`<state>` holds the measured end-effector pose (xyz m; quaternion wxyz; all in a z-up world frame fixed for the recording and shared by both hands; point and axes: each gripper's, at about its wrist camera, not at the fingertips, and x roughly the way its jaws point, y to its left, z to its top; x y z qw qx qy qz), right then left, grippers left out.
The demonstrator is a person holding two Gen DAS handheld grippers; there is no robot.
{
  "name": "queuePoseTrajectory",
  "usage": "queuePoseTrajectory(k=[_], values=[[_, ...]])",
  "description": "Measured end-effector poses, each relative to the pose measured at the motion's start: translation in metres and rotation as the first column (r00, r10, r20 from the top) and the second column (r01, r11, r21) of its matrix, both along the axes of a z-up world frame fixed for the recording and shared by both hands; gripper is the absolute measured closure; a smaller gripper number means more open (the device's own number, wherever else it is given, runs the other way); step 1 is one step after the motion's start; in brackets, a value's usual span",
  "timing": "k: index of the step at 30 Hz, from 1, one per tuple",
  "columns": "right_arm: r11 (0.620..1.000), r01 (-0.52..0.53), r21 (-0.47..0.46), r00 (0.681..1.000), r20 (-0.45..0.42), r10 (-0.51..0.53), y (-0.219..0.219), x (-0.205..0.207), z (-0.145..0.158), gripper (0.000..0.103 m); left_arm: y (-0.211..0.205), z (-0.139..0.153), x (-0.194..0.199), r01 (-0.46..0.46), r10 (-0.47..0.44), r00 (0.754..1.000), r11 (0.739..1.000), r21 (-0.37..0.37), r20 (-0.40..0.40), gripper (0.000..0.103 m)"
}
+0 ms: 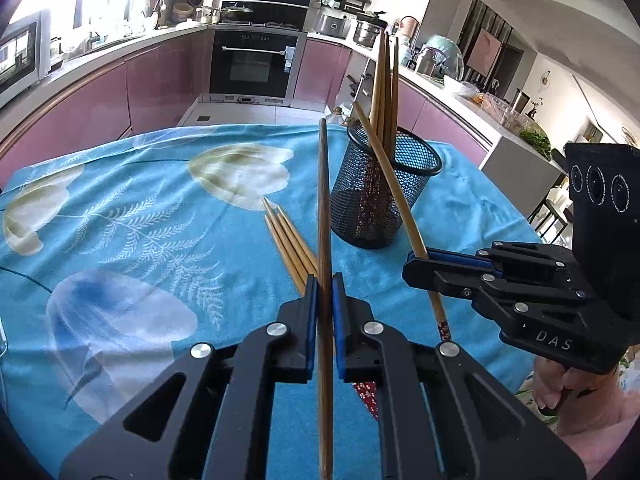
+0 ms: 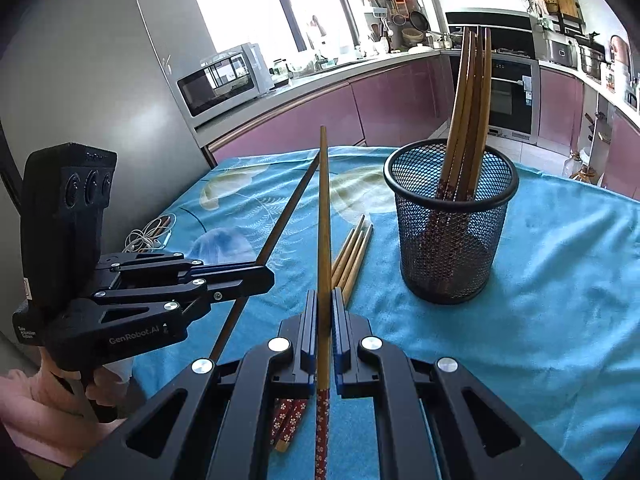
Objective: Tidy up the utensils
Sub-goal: 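Lift both held chopsticks upright and carry them over the black mesh cup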
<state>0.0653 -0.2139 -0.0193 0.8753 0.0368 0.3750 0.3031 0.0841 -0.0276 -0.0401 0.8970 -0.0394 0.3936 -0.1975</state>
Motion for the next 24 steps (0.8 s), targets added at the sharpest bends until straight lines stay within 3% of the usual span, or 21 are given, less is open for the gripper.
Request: queuePoseTrajectory(k=[24], values=[[0.994, 0.090, 0.055, 0.985, 0.142, -0.097, -0.034, 0.000, 0.045, 0.097, 0.004, 0.061, -0.018, 0.028, -0.012, 0.991, 0.992, -0.123, 0.136, 0.096]])
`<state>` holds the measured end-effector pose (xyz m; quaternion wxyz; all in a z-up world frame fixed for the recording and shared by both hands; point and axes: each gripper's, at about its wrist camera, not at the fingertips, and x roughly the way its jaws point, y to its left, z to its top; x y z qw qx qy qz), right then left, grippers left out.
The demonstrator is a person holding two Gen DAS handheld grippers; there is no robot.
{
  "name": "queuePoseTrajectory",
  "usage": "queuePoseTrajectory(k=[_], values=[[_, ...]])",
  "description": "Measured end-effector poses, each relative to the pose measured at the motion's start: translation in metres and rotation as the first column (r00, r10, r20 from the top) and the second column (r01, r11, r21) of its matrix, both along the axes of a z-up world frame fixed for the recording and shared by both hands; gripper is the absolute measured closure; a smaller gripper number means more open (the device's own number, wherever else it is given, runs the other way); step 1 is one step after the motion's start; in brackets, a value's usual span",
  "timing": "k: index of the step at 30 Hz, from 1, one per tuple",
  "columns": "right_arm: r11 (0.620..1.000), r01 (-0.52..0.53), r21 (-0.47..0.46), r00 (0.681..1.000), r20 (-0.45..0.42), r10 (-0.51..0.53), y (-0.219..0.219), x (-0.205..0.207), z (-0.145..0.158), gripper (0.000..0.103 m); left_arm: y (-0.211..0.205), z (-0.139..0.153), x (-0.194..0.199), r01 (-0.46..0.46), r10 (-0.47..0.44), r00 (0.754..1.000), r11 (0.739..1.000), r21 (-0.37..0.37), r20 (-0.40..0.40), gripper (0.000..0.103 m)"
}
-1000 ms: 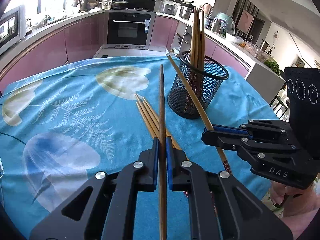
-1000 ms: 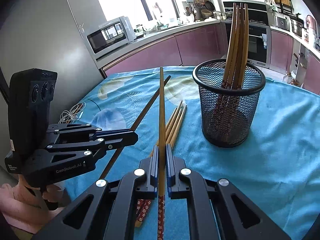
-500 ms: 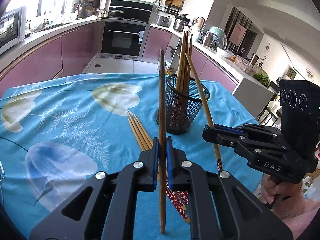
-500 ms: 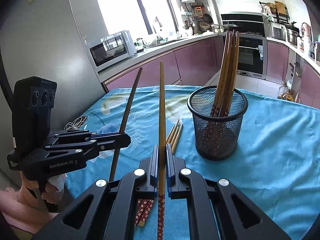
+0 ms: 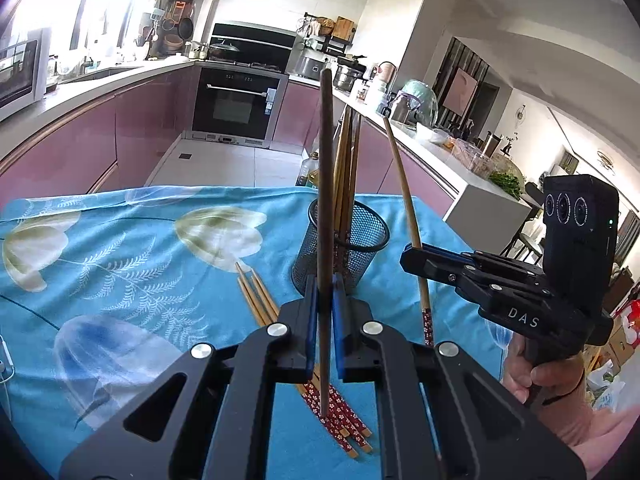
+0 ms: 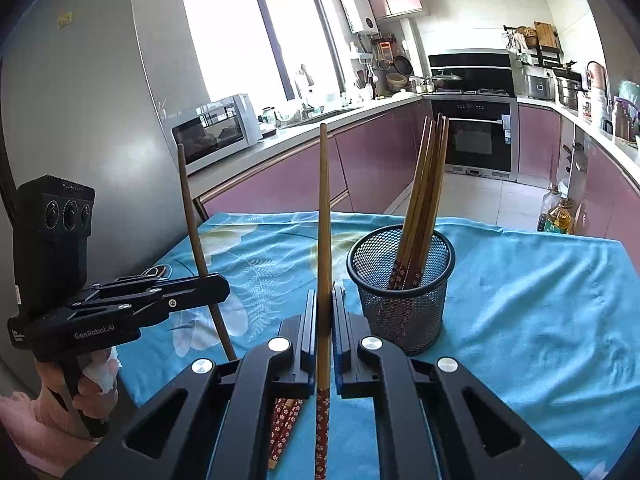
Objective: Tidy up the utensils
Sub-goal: 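Lift both held chopsticks upright and carry them over the black mesh cup, then lower both chopsticks into the mesh cup and open both grippers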
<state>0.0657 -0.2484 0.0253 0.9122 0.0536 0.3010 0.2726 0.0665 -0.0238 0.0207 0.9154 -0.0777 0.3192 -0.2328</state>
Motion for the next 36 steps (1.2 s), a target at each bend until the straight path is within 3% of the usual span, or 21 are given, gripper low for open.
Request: queuePoseTrajectory(k=[27, 31, 36], values=[[0.989, 0.123, 0.078, 0.977, 0.165, -0.134, -0.019, 0.067, 0.047, 0.097, -0.016, 0.098, 0.057, 0.023, -0.009, 0.984, 0.997, -0.078, 0.180, 0.096], [0.987, 0.128, 0.097, 0.973, 0.179, -0.144, -0.024, 0.068, 0.054, 0.098, -0.023, 0.099, 0.063, 0.026, -0.014, 0.984, 0.998, -0.064, 0.180, 0.096], [0.989, 0.118, 0.085, 0.982, 0.137, -0.129, -0.023, 0.077, 0.045, 0.101, -0.032, 0.085, 0.073, 0.025, -0.020, 0.990, 0.999, -0.036, 0.139, 0.096]])
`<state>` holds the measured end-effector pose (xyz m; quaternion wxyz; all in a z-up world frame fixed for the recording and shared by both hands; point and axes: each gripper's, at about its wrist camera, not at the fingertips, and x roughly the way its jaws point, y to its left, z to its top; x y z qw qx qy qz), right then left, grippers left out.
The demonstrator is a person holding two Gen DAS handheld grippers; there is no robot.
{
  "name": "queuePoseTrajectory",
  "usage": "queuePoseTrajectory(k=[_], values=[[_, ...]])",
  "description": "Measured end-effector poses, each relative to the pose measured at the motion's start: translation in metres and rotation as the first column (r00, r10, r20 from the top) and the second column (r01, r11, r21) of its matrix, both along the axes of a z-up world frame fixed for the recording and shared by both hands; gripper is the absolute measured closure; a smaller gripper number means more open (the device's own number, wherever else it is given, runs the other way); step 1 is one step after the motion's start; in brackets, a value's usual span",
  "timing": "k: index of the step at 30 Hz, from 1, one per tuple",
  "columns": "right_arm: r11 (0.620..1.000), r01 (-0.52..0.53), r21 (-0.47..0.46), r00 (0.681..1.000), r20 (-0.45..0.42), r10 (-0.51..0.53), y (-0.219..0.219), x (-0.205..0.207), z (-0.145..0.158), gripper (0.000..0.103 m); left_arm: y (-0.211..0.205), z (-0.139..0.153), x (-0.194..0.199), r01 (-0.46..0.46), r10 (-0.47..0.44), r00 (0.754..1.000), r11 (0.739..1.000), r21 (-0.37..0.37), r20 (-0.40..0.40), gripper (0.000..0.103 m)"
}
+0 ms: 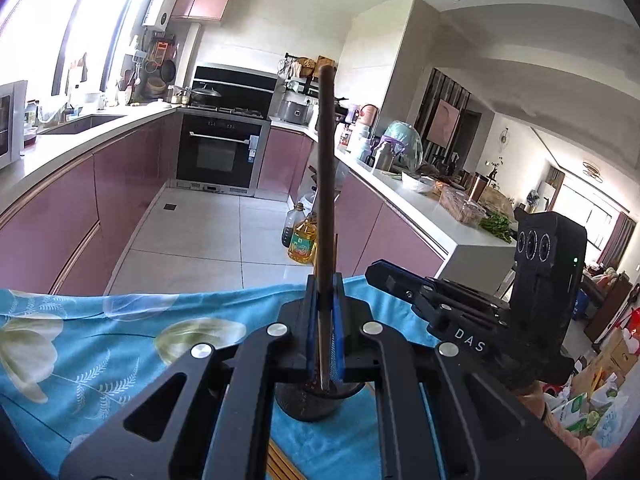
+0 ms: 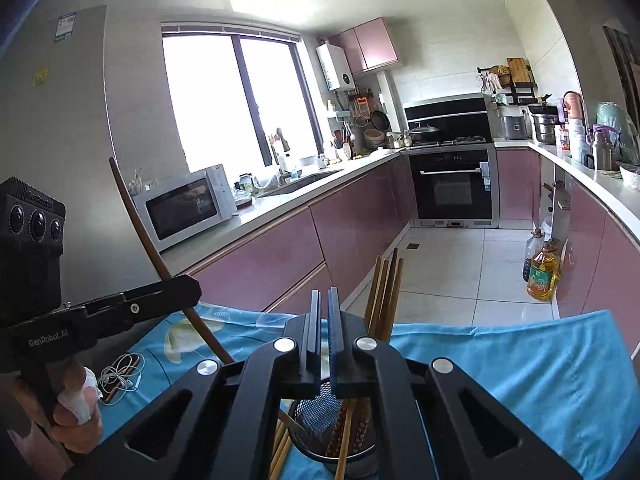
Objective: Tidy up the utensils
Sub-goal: 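Lower both chopsticks into the mesh cup and open both grippers, then withdraw both grippers and move them back over the chopsticks on the cloth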
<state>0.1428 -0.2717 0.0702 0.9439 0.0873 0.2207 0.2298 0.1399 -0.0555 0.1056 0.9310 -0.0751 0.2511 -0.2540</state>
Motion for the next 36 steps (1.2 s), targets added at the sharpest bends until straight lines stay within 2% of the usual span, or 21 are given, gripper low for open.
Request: queuePoseTrajectory(k=[8, 11, 12, 13, 14, 15, 16, 18, 19, 24, 29, 36], values=[[1.000, 0.020, 0.004, 0.989, -0.147, -0.019, -0.022, -0.002, -0.042, 0.100, -0.005, -0.022, 0.017, 0.000, 0.001, 0.998, 1.000, 0.022, -0.055, 0.096], [0.998, 0.036, 0.049, 0.978, -0.207, -0.025, -0.036, -0.004, -0.055, 0.097, -0.008, -0.026, 0.024, -0.001, 0.003, 0.998, 0.999, 0.033, -0.064, 0.096], [0.997, 0.051, 0.063, 0.978, -0.204, -0.038, -0.043, -0.008, -0.059, 0.097, -0.006, -0.028, 0.027, -0.005, 0.007, 0.998, 0.999, 0.037, -0.068, 0.096], [0.992, 0.105, 0.073, 0.981, -0.171, -0.091, -0.049, -0.014, -0.061, 0.097, -0.007, -0.030, 0.029, -0.009, 0.012, 0.997, 0.999, 0.043, -0.071, 0.096], [0.984, 0.143, 0.106, 0.980, -0.153, -0.126, -0.054, -0.017, -0.064, 0.093, -0.007, -0.032, 0.032, -0.013, 0.017, 0.997, 0.999, 0.044, -0.077, 0.096], [0.980, 0.132, 0.151, 0.979, -0.176, -0.105, -0.057, -0.014, -0.071, 0.091, -0.007, -0.034, 0.035, -0.017, 0.021, 0.996, 0.999, 0.045, -0.086, 0.096], [0.981, 0.114, 0.155, 0.974, -0.214, -0.079, -0.055, -0.008, -0.081, 0.091, -0.008, -0.036, 0.037, -0.018, 0.023, 0.995, 0.998, 0.052, -0.096, 0.096], [0.989, 0.117, 0.089, 0.965, -0.244, -0.093, -0.046, -0.006, -0.093, 0.091, -0.010, -0.041, 0.040, -0.019, 0.027, 0.994, 0.997, 0.080, -0.101, 0.096], [0.989, 0.102, 0.103, 0.964, -0.255, -0.073, -0.046, -0.007, -0.097, 0.091, -0.011, -0.043, 0.041, -0.018, 0.028, 0.994, 0.996, 0.089, -0.103, 0.096], [0.994, 0.077, 0.081, 0.964, -0.262, -0.053, -0.044, -0.015, -0.095, 0.091, -0.017, -0.054, 0.056, 0.005, 0.009, 0.991, 0.995, 0.100, -0.132, 0.096], [0.997, 0.047, 0.055, 0.968, -0.251, -0.031, -0.043, -0.026, -0.086, 0.084, -0.029, -0.066, 0.067, 0.027, -0.004, 0.988, 0.989, 0.147, -0.156, 0.095], [0.999, -0.033, 0.015, 0.970, -0.240, 0.035, -0.025, -0.034, -0.079, 0.076, -0.027, -0.075, 0.063, -0.014, 0.041, 0.986, 0.986, 0.167, -0.159, 0.083]])
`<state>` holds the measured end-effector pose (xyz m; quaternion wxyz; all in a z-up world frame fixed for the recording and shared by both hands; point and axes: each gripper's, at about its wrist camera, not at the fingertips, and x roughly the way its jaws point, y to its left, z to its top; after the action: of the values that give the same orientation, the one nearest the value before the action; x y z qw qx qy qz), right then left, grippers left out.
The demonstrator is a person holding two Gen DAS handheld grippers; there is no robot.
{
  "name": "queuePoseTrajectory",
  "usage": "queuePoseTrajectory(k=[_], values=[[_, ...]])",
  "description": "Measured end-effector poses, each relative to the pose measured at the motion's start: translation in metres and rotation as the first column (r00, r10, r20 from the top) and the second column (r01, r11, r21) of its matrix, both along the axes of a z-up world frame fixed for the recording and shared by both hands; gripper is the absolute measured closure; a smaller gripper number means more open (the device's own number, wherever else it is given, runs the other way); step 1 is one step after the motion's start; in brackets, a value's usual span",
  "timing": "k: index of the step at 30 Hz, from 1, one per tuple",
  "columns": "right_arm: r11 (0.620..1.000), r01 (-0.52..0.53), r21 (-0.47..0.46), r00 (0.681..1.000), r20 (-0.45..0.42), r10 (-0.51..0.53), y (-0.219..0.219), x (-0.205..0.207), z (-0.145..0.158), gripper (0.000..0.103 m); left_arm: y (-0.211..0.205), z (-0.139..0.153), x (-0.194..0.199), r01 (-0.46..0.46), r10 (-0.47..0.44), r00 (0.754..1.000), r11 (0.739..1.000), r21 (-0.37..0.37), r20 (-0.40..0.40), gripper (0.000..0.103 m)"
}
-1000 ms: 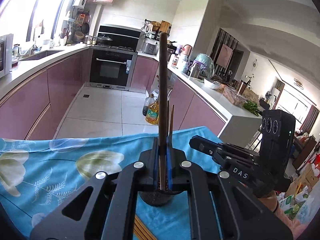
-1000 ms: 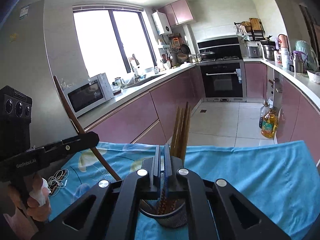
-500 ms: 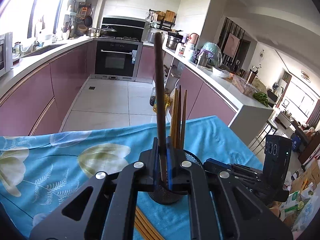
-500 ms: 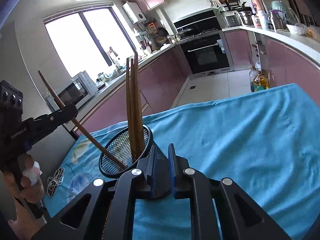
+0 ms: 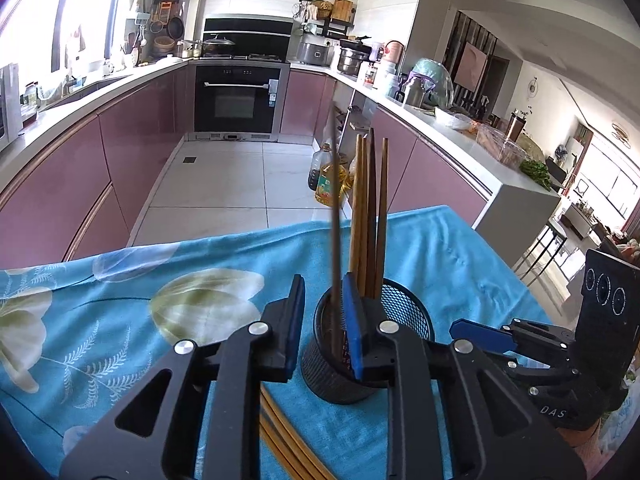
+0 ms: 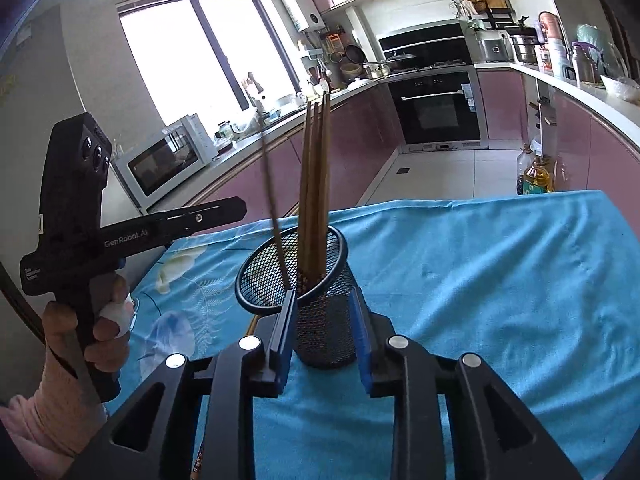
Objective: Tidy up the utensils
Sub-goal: 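Withdraw both grippers and move them back over the chopsticks on the cloth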
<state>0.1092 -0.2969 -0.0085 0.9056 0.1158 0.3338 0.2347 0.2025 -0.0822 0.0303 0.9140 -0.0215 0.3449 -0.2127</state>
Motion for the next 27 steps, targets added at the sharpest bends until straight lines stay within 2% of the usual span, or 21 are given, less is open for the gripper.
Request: queuePoseTrajectory(k=[6, 11, 21, 27], values=[[0.997, -0.072, -0.038, 0.997, -0.035, 0.071, 0.022, -0.006, -0.010, 0.075, 0.020, -0.002, -0.024, -0.042, 0.042, 0.999, 0.999, 0.011, 0.031, 0.077], [0.992, -0.115, -0.054, 0.992, -0.067, 0.111, 0.037, -0.011, -0.018, 0.074, 0.040, -0.017, -0.046, -0.070, 0.070, 0.997, 0.997, 0.013, 0.019, 0.073], [0.968, -0.223, -0.116, 0.969, -0.131, 0.208, 0.079, -0.023, -0.039, 0.073, 0.068, -0.077, -0.082, -0.084, 0.087, 0.989, 0.996, 0.027, -0.116, 0.068], [0.958, -0.246, -0.146, 0.962, -0.155, 0.224, 0.095, -0.026, -0.048, 0.073, 0.068, -0.098, -0.097, -0.079, 0.083, 0.986, 0.996, 0.032, -0.146, 0.065]])
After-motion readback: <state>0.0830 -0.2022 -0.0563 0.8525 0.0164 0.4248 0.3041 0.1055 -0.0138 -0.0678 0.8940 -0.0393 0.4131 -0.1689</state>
